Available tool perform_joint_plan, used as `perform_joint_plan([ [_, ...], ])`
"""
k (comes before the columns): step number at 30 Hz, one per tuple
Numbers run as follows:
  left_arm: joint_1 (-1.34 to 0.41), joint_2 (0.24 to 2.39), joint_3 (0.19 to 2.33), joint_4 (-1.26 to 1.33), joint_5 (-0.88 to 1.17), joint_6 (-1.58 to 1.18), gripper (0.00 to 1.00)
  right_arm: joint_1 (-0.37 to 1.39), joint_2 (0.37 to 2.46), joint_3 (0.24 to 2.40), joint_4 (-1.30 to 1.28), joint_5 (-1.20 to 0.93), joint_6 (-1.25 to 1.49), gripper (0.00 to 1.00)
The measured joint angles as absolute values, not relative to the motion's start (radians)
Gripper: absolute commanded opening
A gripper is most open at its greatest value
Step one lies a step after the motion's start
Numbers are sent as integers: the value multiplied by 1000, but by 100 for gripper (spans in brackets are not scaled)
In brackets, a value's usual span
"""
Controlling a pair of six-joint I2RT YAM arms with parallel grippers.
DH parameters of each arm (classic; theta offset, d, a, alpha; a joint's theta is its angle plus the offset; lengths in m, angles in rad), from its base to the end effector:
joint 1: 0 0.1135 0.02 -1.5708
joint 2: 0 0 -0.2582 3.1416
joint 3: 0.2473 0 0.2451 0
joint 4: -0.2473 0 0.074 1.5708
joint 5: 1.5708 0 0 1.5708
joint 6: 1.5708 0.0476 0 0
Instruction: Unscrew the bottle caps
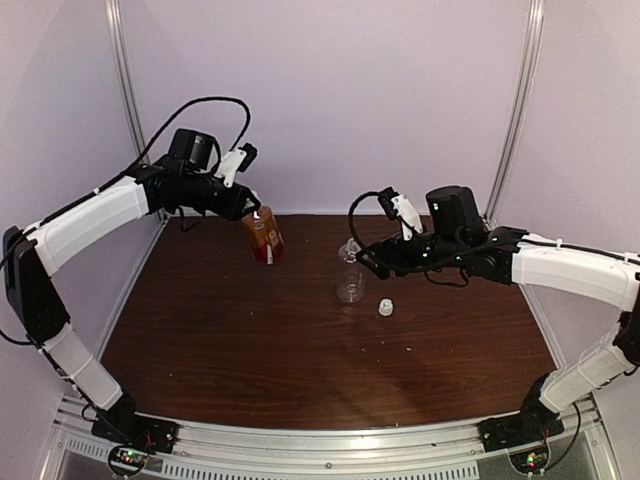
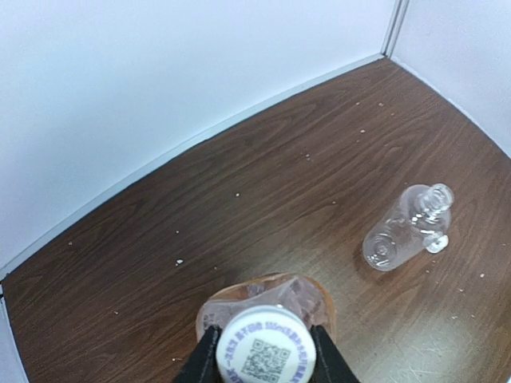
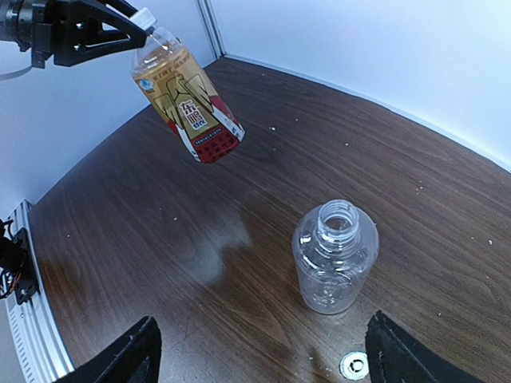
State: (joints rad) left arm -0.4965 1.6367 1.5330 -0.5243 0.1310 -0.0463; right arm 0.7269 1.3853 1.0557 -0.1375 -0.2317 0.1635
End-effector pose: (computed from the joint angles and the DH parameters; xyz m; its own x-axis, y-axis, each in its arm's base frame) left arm 0.3291 -0.1854 0.3350 -0.5422 0.2416 -0.8048 0.5407 0.8334 -0.1141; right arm 0.2349 0.2235 0.2929 -0.4622 -0.1990 -0.8641 -0.7346 0.6319 0.2474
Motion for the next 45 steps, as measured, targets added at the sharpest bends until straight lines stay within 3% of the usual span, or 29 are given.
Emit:
perform_joint_plan([
  [7, -496, 1428, 1446, -560, 330, 4, 0, 728, 1383, 1056, -95, -387, 155, 90],
  [11, -500, 1343, 1426, -572, 484, 20, 0, 733, 1382, 1073, -87, -496, 132, 100],
  [15, -522, 1283, 1412, -574, 610, 38, 0, 744, 1379, 1121, -90, -596, 98, 100],
  [22, -627, 1277, 1412, -577, 749, 65, 0, 786, 1365, 1176, -93, -715, 54, 100],
  [36, -735, 1354, 1418, -525, 814, 38, 0, 889, 1393, 1182, -101, -775, 25, 100],
  [45, -735, 1354, 1418, -474, 845, 14, 0, 898, 1453, 1185, -100, -775, 19, 80],
])
